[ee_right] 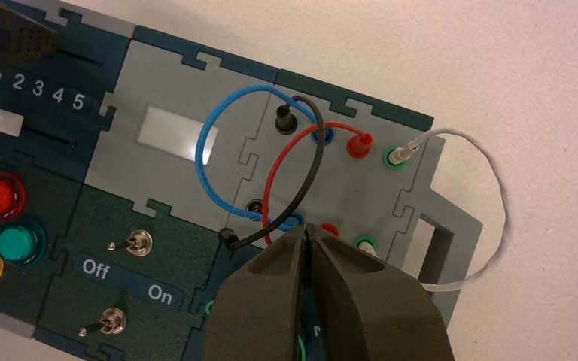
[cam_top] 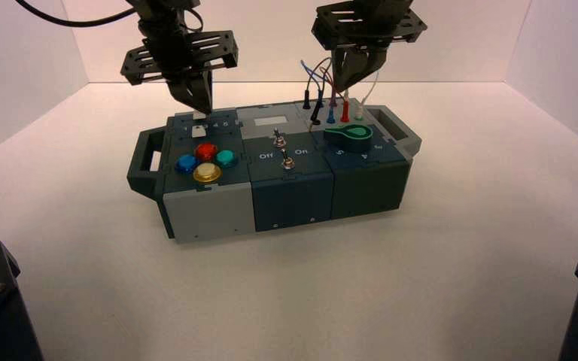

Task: Move the top slider to position 2.

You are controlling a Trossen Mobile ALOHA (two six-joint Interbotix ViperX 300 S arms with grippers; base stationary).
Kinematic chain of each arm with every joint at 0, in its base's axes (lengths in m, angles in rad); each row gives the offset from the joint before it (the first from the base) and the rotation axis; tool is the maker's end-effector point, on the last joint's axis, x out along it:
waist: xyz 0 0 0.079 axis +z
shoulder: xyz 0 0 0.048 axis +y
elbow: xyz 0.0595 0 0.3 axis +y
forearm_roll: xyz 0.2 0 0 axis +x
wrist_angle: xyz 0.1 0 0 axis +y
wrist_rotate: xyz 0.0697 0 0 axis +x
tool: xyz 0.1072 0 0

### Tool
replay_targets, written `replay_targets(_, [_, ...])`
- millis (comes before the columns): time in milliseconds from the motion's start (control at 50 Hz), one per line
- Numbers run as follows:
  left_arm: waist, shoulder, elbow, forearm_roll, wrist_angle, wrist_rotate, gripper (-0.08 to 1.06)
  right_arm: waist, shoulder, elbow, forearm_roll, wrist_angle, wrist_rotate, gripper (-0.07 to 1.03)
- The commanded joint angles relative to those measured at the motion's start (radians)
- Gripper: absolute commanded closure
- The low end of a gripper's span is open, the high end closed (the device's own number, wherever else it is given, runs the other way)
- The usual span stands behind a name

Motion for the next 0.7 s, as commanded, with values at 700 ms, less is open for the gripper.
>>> replay_targets(700, [0.008, -0.037, 0.003, 0.003, -0.003, 0.002, 1.01, 0.025, -0.015, -0.029, 0.005, -0.003, -0.002, 0.99])
